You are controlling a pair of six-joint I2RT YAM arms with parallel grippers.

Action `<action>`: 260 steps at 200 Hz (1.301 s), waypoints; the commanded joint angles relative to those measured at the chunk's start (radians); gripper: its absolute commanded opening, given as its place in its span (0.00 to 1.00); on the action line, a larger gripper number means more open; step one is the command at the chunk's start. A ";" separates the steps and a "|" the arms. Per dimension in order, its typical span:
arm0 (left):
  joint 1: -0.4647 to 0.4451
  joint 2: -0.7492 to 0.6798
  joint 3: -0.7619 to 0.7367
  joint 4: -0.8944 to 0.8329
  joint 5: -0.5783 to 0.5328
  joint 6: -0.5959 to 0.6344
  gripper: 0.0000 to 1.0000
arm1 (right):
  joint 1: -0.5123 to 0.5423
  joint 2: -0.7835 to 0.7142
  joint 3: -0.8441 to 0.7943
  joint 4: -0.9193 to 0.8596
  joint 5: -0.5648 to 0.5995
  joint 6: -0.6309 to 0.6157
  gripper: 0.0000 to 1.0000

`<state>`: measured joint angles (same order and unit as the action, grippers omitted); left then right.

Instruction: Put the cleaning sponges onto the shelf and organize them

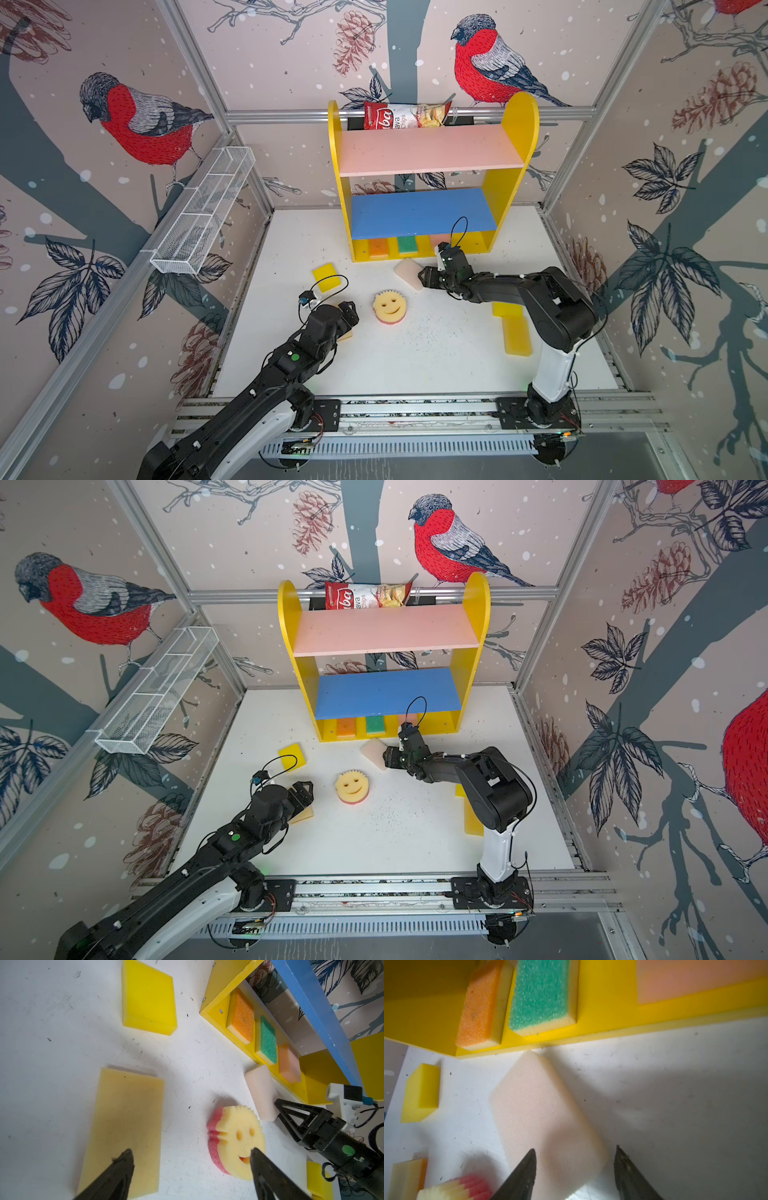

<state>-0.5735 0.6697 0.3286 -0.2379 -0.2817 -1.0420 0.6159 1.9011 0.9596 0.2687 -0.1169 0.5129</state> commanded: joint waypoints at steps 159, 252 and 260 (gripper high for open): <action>0.001 0.119 0.018 0.126 0.029 -0.009 0.87 | 0.060 -0.484 -0.325 -0.062 0.123 -0.048 0.00; -0.094 0.447 0.145 0.675 0.355 0.198 0.90 | -0.043 -0.805 -0.409 -0.075 0.025 0.037 0.00; -0.145 0.477 0.193 0.649 0.326 0.235 0.90 | -0.047 -0.806 -0.405 -0.075 -0.003 0.052 0.00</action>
<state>-0.6273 1.0866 0.4347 0.2523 -0.0097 -0.9134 0.5766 1.1042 0.5388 0.1993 -0.0326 0.5079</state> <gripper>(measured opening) 0.898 0.058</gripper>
